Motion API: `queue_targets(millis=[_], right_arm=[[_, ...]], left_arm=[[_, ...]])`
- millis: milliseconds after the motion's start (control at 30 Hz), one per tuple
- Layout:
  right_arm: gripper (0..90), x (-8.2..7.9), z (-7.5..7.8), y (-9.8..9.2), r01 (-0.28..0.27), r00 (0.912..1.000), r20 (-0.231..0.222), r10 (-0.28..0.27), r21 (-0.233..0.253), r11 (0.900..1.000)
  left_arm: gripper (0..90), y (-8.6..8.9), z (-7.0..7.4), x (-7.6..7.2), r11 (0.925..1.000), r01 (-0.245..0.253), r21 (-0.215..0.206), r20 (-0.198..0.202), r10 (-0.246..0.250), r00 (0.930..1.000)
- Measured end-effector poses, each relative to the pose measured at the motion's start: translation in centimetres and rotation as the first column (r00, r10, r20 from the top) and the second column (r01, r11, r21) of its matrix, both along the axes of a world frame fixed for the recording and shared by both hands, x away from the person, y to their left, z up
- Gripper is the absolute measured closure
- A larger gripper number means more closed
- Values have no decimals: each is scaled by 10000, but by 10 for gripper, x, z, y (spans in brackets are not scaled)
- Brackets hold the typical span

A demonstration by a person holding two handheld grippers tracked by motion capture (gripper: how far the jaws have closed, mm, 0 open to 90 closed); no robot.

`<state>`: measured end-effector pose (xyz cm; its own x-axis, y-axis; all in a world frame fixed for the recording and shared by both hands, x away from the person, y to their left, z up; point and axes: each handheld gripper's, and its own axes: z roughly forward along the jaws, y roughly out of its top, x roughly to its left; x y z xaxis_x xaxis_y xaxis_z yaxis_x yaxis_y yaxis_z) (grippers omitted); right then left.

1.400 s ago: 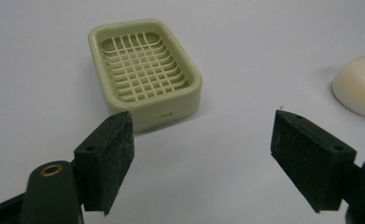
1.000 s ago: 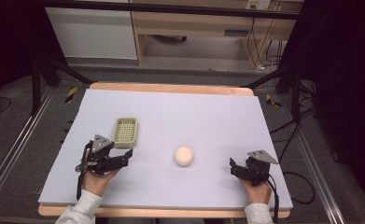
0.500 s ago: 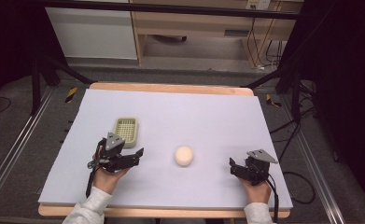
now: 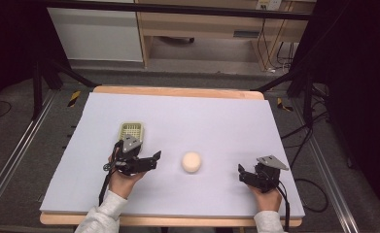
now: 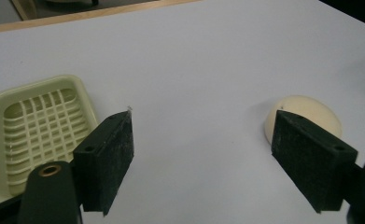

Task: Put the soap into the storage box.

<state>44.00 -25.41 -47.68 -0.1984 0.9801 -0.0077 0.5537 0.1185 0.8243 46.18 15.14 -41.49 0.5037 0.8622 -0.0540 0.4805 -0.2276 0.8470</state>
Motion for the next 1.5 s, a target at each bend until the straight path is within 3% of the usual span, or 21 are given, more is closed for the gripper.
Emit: queue_targets(millis=[1000,1500], right_arm=[[112,0,-1,0,-31,10000,-8,31,59,10000],[104,0,-2,-1,50,10000,-44,-50,102,9999]], left_arm=[[186,-52,1,6,9970,779,-24,-107,-780,9969],[185,-68,-1,8,9944,1035,214,-241,-1029,9944]])
